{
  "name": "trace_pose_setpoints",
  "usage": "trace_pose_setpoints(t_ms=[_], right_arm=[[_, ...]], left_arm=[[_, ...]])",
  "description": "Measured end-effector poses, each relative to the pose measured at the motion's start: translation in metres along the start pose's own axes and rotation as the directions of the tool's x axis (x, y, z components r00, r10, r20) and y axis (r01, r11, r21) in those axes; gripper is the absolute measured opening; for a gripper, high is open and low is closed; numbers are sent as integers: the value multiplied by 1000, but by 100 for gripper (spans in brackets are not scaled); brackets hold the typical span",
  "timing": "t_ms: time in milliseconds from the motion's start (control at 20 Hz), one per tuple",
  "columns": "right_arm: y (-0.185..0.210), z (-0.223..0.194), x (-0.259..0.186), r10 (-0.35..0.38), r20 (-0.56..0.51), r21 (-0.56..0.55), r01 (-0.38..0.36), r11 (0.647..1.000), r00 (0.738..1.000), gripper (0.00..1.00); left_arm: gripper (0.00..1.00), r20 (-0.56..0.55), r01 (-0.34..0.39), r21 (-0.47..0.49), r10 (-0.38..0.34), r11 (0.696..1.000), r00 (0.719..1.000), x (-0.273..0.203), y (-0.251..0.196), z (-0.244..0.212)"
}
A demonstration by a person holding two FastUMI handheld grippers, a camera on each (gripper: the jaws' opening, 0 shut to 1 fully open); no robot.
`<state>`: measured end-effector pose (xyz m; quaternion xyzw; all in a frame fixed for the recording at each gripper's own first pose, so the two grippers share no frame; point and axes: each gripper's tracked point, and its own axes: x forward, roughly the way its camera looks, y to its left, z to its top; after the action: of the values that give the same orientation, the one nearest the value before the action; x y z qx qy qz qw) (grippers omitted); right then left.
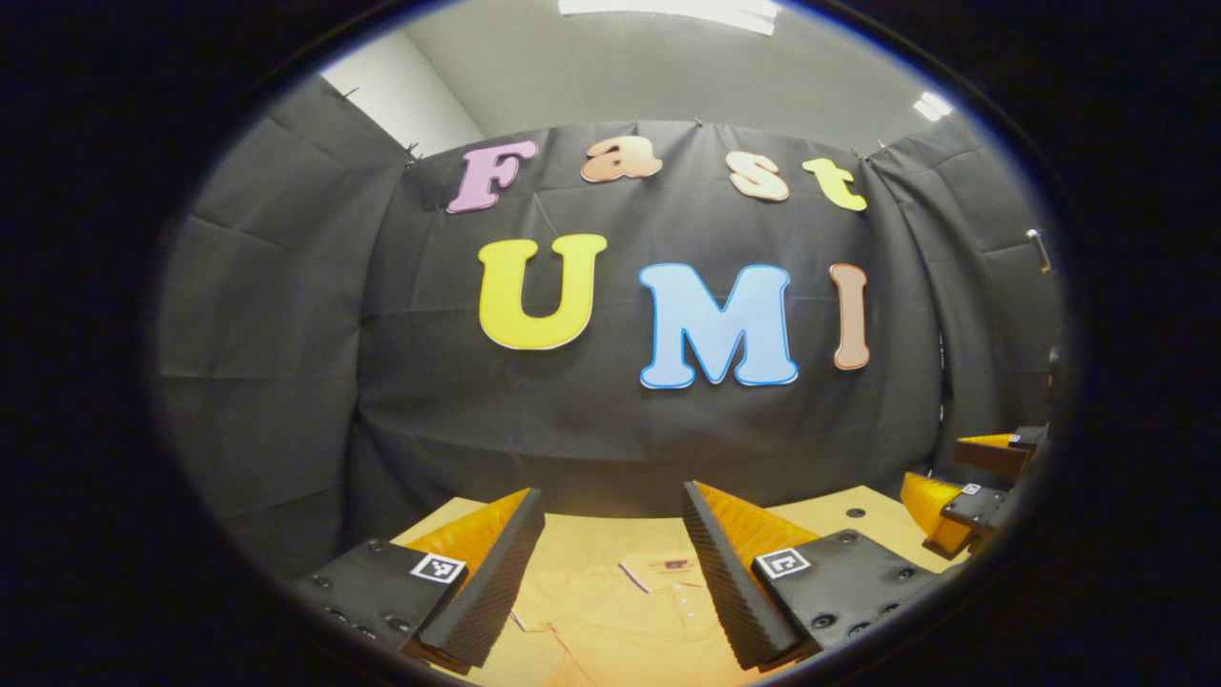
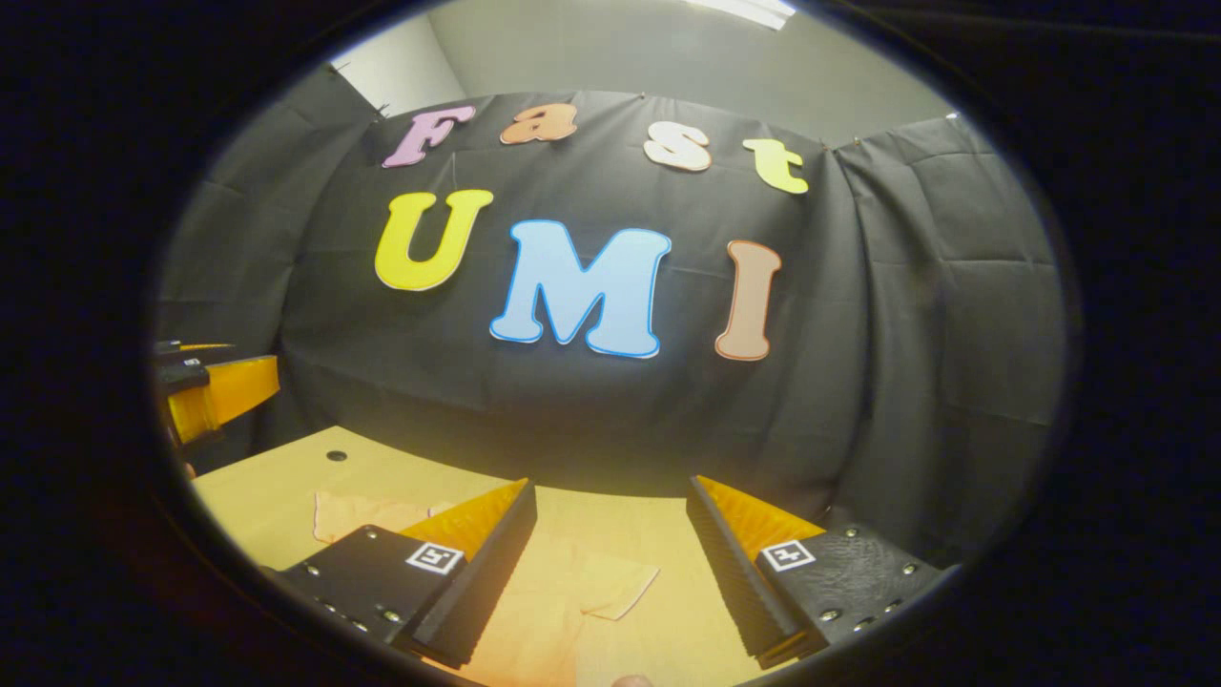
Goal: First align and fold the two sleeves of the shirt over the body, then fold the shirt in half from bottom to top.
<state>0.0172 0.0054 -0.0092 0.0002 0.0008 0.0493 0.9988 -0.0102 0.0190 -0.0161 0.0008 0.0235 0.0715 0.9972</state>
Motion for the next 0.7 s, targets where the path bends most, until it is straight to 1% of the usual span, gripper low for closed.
trace_pose_setpoints(t_ms=[100, 250, 500, 600, 700], right_arm=[[-5, -6, 10, 7, -8, 4, -7, 1000, 1000, 97], [-11, -26, 32, 9, -62, -3, -10, 1000, 998, 97], [-18, -60, 71, 2, -149, 31, 3, 1000, 989, 98], [-19, -74, 89, -1, -178, 35, 7, 999, 984, 98], [-24, -93, 105, -15, -220, 44, 26, 999, 975, 98]], left_arm=[[94, -4, -23, -1, 23, 1000, 1000, -1, 3, -2], [94, -22, -53, 11, 54, 999, 998, -2, 9, -5], [94, -24, -99, 46, 100, 994, 995, -3, 29, 0], [94, -1, -103, 58, 103, 993, 995, -1, 36, 9], [94, -8, -107, 73, 108, 992, 994, 2, 43, 10]])
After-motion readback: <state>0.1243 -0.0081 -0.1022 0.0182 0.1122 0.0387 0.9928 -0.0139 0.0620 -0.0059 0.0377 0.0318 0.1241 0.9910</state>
